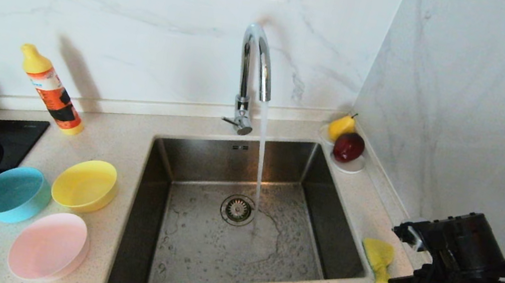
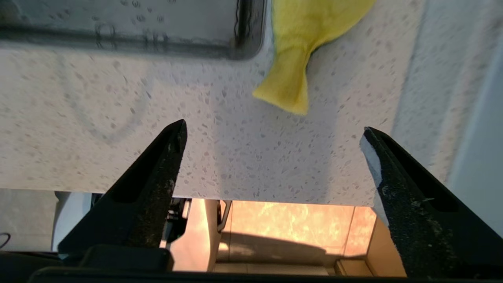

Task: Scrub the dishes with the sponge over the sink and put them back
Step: Pick up a bowl and the sponge

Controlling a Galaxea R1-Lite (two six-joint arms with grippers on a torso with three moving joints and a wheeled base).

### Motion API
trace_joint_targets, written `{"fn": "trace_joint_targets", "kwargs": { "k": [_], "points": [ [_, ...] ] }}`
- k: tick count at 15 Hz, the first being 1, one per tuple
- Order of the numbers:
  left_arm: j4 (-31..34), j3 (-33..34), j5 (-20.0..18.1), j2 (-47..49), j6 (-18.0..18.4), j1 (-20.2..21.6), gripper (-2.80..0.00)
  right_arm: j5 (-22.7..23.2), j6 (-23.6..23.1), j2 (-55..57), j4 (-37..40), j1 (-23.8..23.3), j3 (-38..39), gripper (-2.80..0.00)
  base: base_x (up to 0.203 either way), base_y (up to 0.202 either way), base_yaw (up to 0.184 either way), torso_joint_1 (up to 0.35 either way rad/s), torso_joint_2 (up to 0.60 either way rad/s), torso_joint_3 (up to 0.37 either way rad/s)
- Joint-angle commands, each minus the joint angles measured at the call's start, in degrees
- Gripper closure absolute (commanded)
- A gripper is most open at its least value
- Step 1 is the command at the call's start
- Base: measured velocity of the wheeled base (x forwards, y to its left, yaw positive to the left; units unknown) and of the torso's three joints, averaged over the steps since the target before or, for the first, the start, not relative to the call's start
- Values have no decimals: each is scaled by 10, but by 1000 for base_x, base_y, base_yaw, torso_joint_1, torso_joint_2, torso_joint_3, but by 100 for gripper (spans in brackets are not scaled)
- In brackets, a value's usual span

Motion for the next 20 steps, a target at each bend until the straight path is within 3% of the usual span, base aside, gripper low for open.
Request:
{"fn": "trace_joint_targets", "kwargs": {
  "k": [1,20],
  "points": [
    [0,7,0,1,1,0,0,1,0,15,0,0,3,-280,0,0,0,0,0,0],
    [0,8,0,1,1,0,0,23,3,105,-78,-27,10,-280,0,0,0,0,0,0]
  ]
}}
